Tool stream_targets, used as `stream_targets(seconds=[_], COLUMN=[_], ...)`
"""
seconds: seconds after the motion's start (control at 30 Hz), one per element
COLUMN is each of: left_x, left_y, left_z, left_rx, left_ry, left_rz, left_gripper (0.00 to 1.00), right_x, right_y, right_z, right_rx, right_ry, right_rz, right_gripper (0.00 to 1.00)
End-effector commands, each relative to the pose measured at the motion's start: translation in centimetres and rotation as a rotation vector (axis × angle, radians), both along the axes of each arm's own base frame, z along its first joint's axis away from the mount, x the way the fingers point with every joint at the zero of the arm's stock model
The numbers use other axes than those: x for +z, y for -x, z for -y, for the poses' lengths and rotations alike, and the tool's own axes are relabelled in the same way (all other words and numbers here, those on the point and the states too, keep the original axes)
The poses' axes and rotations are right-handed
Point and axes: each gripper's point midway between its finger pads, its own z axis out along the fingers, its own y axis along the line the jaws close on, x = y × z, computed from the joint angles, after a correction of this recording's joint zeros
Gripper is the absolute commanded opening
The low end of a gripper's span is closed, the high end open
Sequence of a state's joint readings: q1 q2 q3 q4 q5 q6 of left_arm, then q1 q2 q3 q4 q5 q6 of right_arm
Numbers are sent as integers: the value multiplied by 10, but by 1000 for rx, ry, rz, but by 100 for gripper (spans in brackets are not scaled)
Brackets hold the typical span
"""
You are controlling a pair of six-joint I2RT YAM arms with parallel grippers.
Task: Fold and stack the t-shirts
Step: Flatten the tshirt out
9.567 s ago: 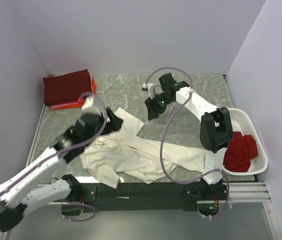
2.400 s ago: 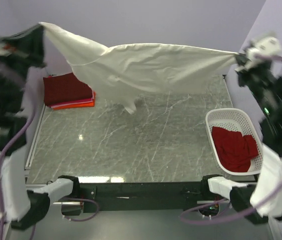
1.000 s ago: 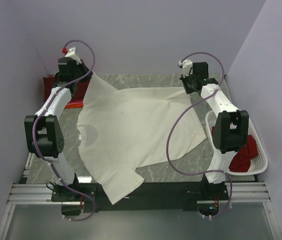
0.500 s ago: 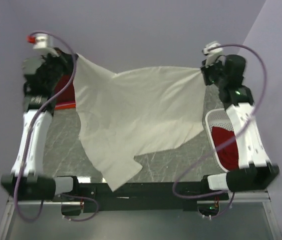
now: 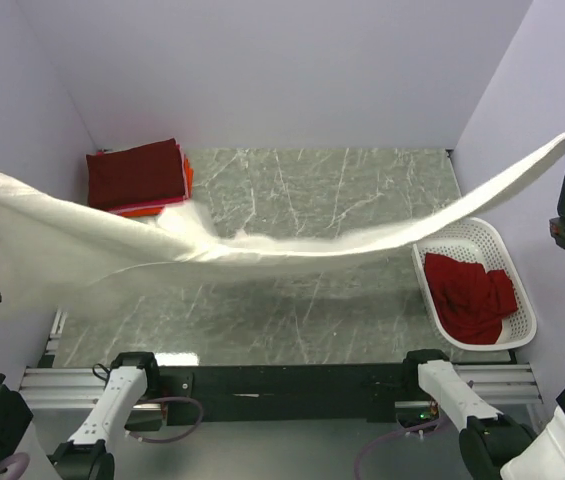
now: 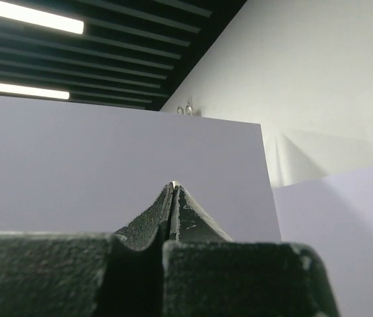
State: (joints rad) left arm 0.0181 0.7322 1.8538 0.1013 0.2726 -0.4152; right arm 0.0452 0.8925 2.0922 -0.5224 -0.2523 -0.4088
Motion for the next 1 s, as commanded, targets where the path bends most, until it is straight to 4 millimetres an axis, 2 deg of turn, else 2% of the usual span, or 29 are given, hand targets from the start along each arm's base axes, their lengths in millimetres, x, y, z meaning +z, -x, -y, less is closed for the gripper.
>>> stream_targets(seconds=[0.0,0.03,0.1,0.2,0.23,0.3,0.33,0.4,0.43,0.5,0.53,0.57,0.6,0.67,0.7,0.77,0.8,0.83,0.87,0.9,0.93,0.97], left_x=[-1,2,3,-4,-11,-22,-36,-52,-73,-100,-131,-150,-195,-233,-268,-318,-358,-378,-402,-431,-449,-467], left_y=[-36,-32,-35,-58,-76,-98,-122,-151,-179,-220,-253,-273,-312,-343,-368,-386,-396,-398,-393,-398,-395,-386], left_z=[-2,-1,0,-3,-5,-8,-10,-15,-17,-25,-30,-34,-33,-18,3,27,44,56,79,92,106,132], left_rx=[-15,-19,-19,-2,5,25,37,56,69,104,123,135,126,16,-97,-267,-329,-358,-401,-419,-450,-507], left_ry=[21,17,15,22,26,32,36,51,54,77,96,110,111,112,61,97,92,76,43,19,-20,-70], left_rz=[-98,-86,-88,-127,-164,-206,-255,-313,-374,-455,-534,-583,-697,-812,-928,-1108,-1220,-1280,-1363,-1447,-1508,-1571], left_gripper=[1,1,1,1,1,1,1,1,1,1,1,0,0,0,1,2,7,12,25,32,36,41], right_x=[-22,-17,-15,-21,-29,-44,-63,-89,-114,-148,-177,-203,-225,-291,-310,-348,-356,-360,-369,-371,-374,-378], right_y=[-44,-39,-45,-61,-75,-96,-118,-148,-170,-204,-224,-245,-259,-295,-304,-324,-328,-333,-338,-340,-341,-343], right_z=[9,11,15,14,12,8,3,-2,-7,-11,-14,-21,-24,-35,-37,-35,-32,-28,-26,-21,-20,-19], right_rx=[-50,-59,-81,-81,-74,-61,-40,-18,0,17,25,57,75,128,135,121,104,85,67,43,35,28], right_ry=[-41,-43,-48,-39,-32,-25,-13,-5,7,15,28,38,43,72,76,86,90,98,102,106,121,125], right_rz=[-150,-132,-129,-155,-181,-226,-278,-349,-409,-493,-549,-612,-664,-827,-875,-959,-972,-969,-986,-991,-1000,-1010], right_gripper=[0,0,0,0,0,0,0,0,0,0,0,0,0,0,0,0,0,0,0,0,0,0])
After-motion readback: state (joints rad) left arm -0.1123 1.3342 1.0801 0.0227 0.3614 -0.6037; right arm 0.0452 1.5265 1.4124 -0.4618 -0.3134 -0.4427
